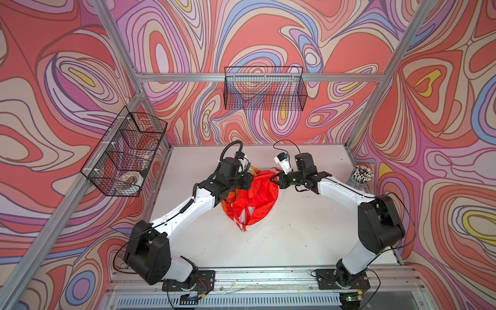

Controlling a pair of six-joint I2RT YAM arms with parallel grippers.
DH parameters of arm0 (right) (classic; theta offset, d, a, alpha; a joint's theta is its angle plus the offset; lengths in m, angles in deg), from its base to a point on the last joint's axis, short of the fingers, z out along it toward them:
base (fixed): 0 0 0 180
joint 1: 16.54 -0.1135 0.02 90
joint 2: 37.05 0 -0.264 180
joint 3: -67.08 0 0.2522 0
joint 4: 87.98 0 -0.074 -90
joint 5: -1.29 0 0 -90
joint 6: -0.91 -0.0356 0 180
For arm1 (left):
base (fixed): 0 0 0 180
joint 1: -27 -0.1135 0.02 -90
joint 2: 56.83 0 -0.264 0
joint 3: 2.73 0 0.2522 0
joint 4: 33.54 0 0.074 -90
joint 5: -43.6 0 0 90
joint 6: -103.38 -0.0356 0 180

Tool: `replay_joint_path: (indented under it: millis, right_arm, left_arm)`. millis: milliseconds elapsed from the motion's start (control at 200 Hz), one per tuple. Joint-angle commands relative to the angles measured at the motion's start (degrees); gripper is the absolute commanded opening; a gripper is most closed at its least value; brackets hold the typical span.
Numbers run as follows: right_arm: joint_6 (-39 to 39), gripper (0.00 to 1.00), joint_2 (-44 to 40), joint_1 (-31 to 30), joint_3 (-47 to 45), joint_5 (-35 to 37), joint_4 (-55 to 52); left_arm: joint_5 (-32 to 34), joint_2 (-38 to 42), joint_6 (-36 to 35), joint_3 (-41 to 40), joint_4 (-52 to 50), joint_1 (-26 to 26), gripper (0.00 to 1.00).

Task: Unzip the jacket
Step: Flatten out the jacket at the center of the board.

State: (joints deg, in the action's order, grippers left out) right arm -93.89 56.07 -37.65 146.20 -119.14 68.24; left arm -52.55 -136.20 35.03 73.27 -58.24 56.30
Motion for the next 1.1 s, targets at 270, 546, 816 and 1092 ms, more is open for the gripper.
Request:
replay_joint_path:
  millis: [270, 546, 816, 1092]
  right_arm:
    - [-11.2, 0.00, -13.9, 4.2, -5.5, 34.8, -7.2]
    - [-14.5, 0.00, -15.4, 7.2, -6.5, 35.1, -8.2]
    - [-14.0, 0.00, -15.5, 7.3, -6.5, 31.9, -7.8]
    - [-13.2, 0.00, -14.8, 7.3, -5.7, 30.2, -9.0]
  left_arm:
    - [8.9, 5.4, 1.6, -5.8, -5.0, -6.8, 0.56]
    - [1.2, -3.0, 0.4, -6.0, -0.5, -6.8, 0.65]
    - [0.9, -13.3, -4.5, -0.1, 0.6, -6.8, 0.71]
    - [-5.8, -20.2, -6.6, 4.3, 1.3, -6.8, 0.55]
